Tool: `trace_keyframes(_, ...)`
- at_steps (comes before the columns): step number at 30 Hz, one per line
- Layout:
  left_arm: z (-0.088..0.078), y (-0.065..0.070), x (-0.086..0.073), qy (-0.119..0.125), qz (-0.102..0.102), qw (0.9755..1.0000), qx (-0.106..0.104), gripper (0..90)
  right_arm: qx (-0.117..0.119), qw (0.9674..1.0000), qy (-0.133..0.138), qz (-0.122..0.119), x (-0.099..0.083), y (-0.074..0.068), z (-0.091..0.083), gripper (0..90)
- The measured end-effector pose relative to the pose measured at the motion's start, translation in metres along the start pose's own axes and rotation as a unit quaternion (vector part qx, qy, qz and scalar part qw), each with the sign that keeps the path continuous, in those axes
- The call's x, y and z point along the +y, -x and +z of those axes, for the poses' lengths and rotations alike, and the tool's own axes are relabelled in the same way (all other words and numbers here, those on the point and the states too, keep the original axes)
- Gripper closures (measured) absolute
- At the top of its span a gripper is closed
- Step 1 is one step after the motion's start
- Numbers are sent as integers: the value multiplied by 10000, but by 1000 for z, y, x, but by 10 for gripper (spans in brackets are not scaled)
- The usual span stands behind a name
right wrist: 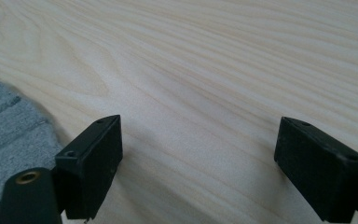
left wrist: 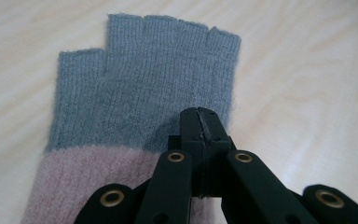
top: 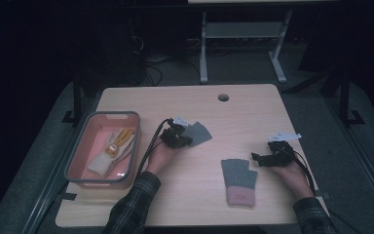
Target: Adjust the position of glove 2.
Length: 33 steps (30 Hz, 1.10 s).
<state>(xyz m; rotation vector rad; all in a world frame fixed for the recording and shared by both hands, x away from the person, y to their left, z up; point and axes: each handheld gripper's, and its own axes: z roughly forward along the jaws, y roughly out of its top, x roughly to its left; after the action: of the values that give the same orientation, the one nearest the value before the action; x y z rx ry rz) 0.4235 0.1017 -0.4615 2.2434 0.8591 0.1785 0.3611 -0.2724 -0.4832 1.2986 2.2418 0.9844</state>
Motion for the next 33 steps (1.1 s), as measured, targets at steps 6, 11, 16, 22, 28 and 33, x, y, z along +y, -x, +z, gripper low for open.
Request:
trace_keyframes(6, -6, 17, -9, -70, 168, 9996, -207, 896, -1, 10000, 0, 0, 0, 0, 0, 150)
trace_keyframes(11, -12, 31, -16, -146, 326, 9989, -302, 896, -1, 10000, -9, 27, 0, 0, 0, 150)
trace_keyframes(16, -16, 44, -22, -205, 455, 9978, -433, 895, 2, 10000, -3, 9, 0, 0, 0, 150)
trace_keyframes(22, -22, 61, -30, -308, 605, 9963, -533, 895, 1, 10000, -5, 21, 0, 0, 0, 150)
trace_keyframes(28, -27, 66, -32, -208, 669, 9966, -435, 882, 2, 10000, -9, 31, 0, 0, 0, 150)
trace_keyframes(33, -39, 52, -25, 92, 528, 9986, -26, 882, 1, 10000, -5, 24, 0, 0, 0, 150)
